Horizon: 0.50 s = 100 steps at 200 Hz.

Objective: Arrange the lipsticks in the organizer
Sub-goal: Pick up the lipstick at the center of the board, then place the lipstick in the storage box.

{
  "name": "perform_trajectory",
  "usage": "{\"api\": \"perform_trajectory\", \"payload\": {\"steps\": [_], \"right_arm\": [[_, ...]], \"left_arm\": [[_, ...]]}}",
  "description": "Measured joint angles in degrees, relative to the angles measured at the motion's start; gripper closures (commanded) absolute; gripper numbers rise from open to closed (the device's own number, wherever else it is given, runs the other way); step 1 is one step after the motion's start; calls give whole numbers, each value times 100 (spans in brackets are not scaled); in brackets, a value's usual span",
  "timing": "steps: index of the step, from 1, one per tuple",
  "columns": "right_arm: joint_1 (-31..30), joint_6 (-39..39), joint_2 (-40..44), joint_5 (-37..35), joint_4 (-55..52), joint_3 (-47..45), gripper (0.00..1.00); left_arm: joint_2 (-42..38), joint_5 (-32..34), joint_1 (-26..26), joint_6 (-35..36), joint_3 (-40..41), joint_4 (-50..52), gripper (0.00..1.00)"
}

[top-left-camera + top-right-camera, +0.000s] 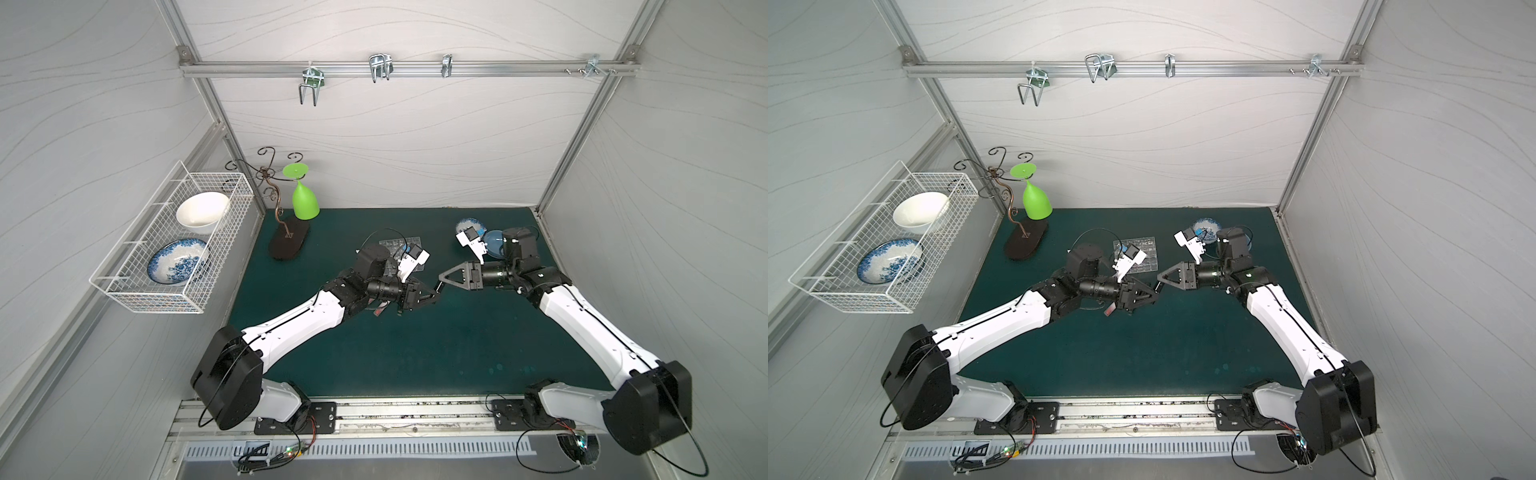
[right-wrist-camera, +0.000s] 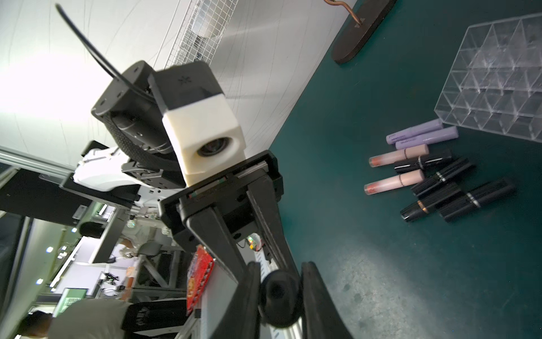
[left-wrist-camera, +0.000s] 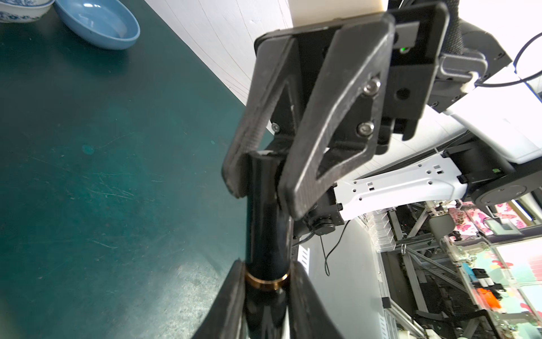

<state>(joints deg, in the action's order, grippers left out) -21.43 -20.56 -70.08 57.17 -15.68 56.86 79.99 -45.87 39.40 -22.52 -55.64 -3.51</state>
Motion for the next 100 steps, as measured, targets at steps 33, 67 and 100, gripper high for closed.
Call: {"api": "perform_trajectory", "payload": {"steps": [33, 67, 100], "right_arm": [[-17, 46, -26, -339, -52, 168, 85], [-166, 256, -413, -1298, -70, 758, 84], [-459, 518, -1198, -2610, 96, 1123, 85]], "left_arm": [[-140, 555, -2, 118, 11, 291, 16], [-566, 1845, -4, 282, 96, 667, 8], [-1108, 3353, -4, 358, 479, 831, 13]]}}
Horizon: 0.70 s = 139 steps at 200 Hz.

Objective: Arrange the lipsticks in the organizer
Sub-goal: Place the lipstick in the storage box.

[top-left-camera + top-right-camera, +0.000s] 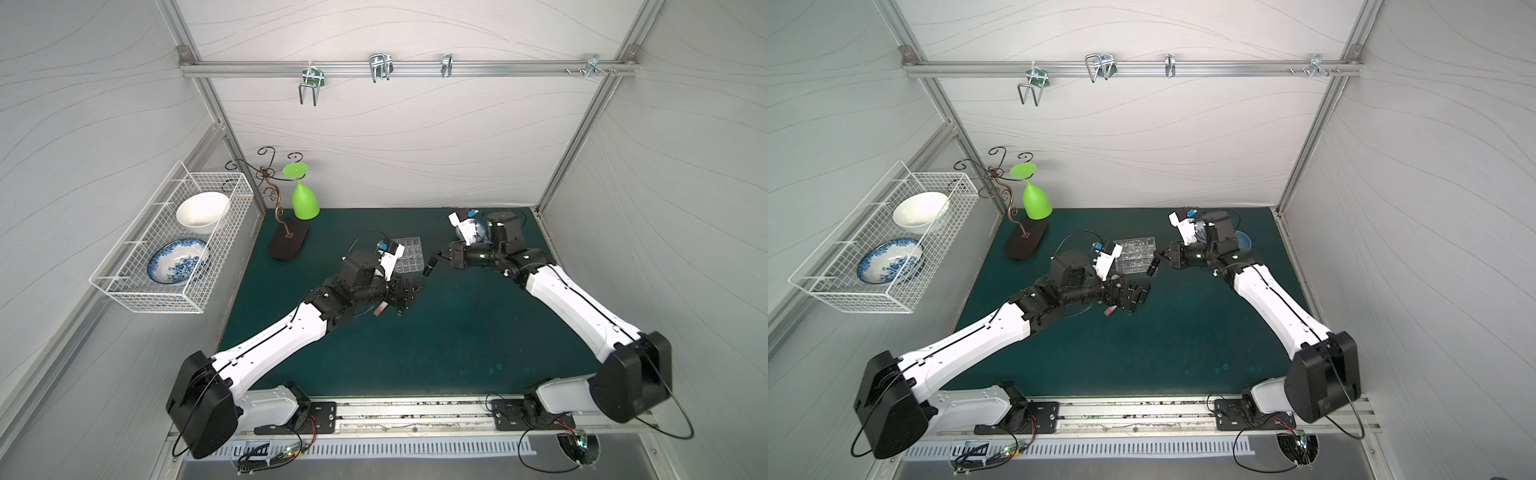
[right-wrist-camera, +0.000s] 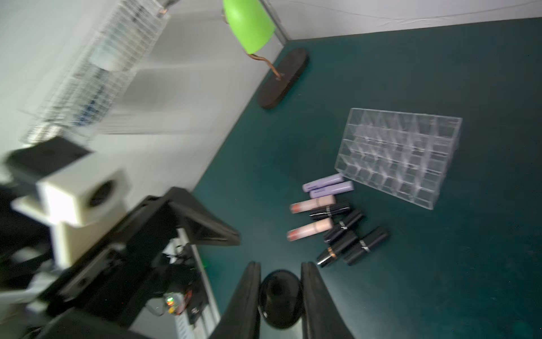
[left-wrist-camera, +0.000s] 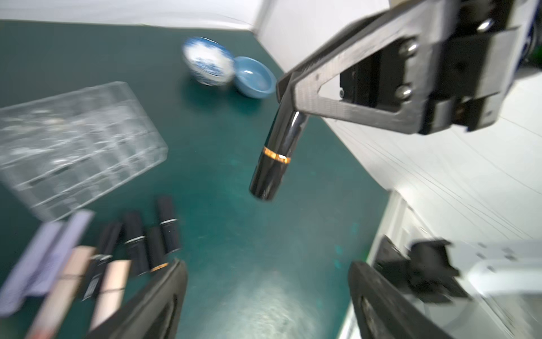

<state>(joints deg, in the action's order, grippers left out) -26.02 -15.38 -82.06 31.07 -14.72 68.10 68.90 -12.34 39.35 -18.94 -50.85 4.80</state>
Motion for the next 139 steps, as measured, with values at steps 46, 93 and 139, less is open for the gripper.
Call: {"api": "perform_trajectory", "payload": {"steps": [46, 93, 139], "right_arm": [[-173, 328, -1443, -1606, 365, 514, 87], [-175, 533, -2505, -2428, 640, 1480, 86], [-249, 634, -3206, -2809, 841, 2092, 87]], "left_arm": [[-293, 1416, -153, 33, 459, 144, 16], [-382, 1906, -503, 28, 831, 125, 17], [-382, 1947, -734, 39, 940, 68, 17]]}}
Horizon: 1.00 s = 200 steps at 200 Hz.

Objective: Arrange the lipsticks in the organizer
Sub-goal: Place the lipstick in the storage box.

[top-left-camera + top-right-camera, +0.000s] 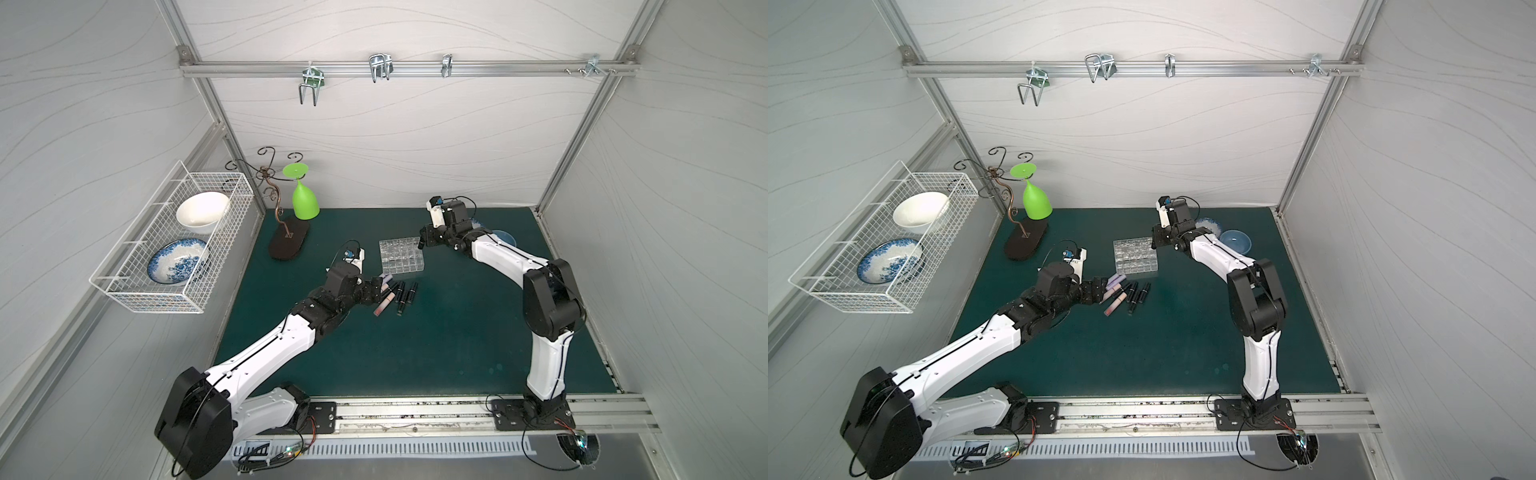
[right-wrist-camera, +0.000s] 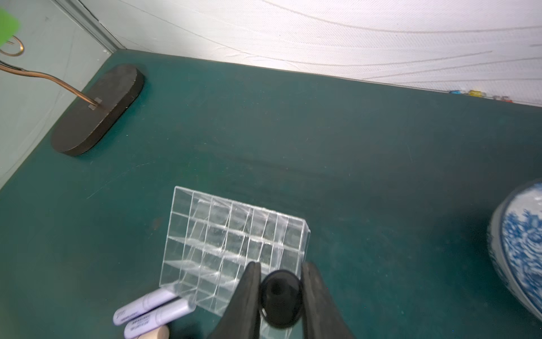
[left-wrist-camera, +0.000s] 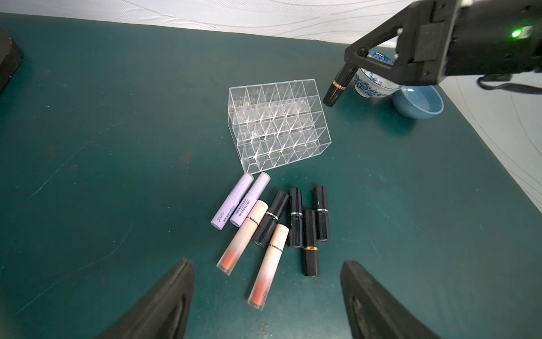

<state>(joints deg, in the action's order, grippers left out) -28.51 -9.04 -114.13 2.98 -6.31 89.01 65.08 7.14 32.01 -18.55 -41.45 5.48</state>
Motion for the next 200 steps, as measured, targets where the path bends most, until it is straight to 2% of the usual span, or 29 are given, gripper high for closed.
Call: {"api": "perform_trajectory", "payload": {"steps": [200], "right_arm": [[-96, 114, -393, -264, 295, -20, 85]], "left_arm": [[125, -76, -87, 17, 105, -278, 18]]}}
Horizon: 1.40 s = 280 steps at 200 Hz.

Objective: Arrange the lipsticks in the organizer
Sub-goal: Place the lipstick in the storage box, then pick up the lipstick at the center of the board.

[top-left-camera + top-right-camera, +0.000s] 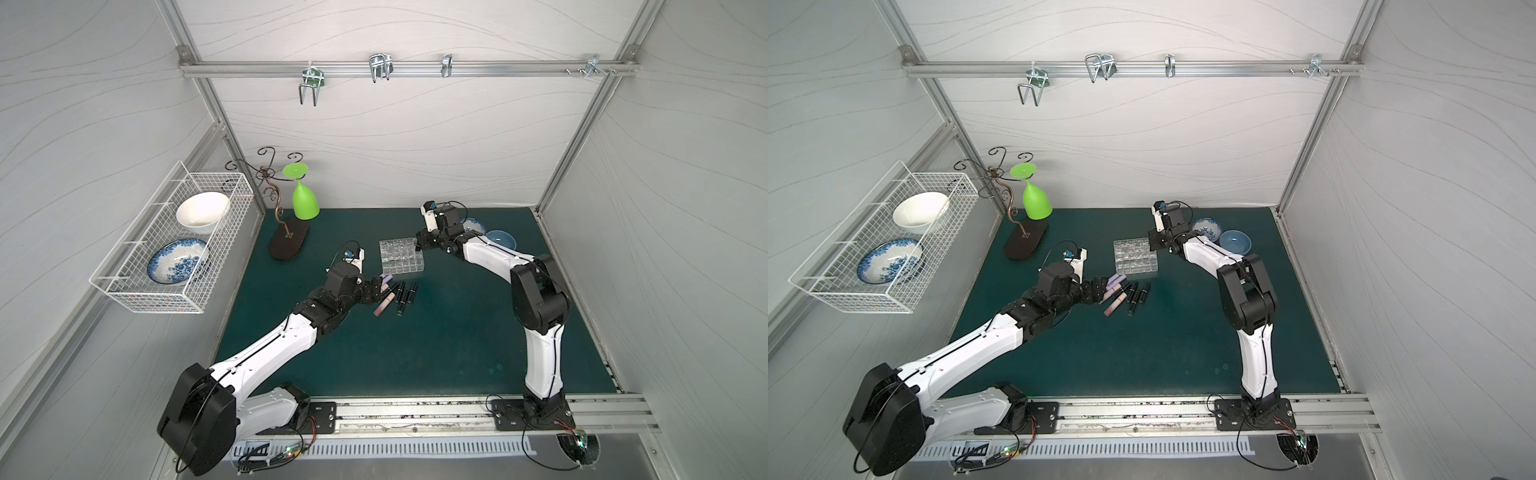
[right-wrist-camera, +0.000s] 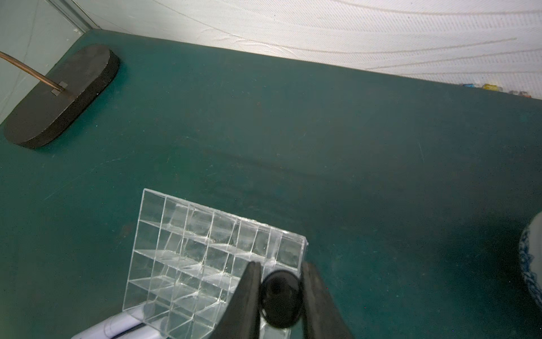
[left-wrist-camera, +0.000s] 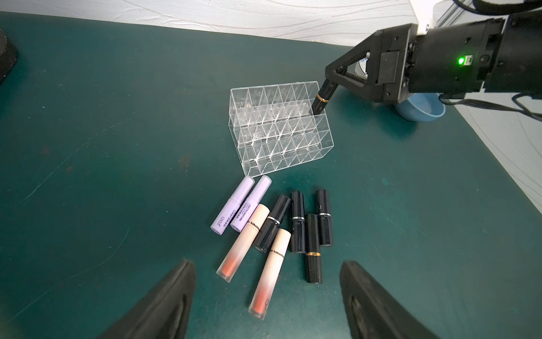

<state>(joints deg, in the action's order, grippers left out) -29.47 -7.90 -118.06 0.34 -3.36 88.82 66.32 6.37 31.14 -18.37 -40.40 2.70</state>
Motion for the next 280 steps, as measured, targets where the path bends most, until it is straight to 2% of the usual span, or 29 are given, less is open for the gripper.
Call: {"api": "perform_trajectory", "payload": {"steps": [101, 139, 152, 173, 182, 200, 236, 264, 280], "right_arm": [[-120, 0, 186, -223, 116, -369, 84], [-208, -2, 328, -400, 114, -544, 78], [-221, -13, 337, -455, 101, -553, 69], [-227, -79, 358, -490, 66, -553, 39], [-227, -7, 376, -509, 39, -553, 29], [-229, -11, 481, -588, -61, -566, 20], [-229, -4, 1362, -693, -173, -975, 21], [-232, -57, 2566, -748, -203, -1585, 26], [-232, -109, 3303, -789, -195, -2057, 29]], "left_arm": [[103, -70, 0, 0, 0, 2, 18], [133, -83, 0, -2, 0, 4, 17], [136, -85, 0, 0, 0, 4, 17], [140, -96, 0, 2, 0, 9, 17], [149, -109, 0, 15, -7, 35, 17], [260, -177, 0, 74, -114, 192, 17], [793, -503, 0, 297, -817, 894, 23], [1353, -737, 87, 476, -1471, 1469, 34], [1705, -765, 249, 546, -1777, 1805, 36]]}}
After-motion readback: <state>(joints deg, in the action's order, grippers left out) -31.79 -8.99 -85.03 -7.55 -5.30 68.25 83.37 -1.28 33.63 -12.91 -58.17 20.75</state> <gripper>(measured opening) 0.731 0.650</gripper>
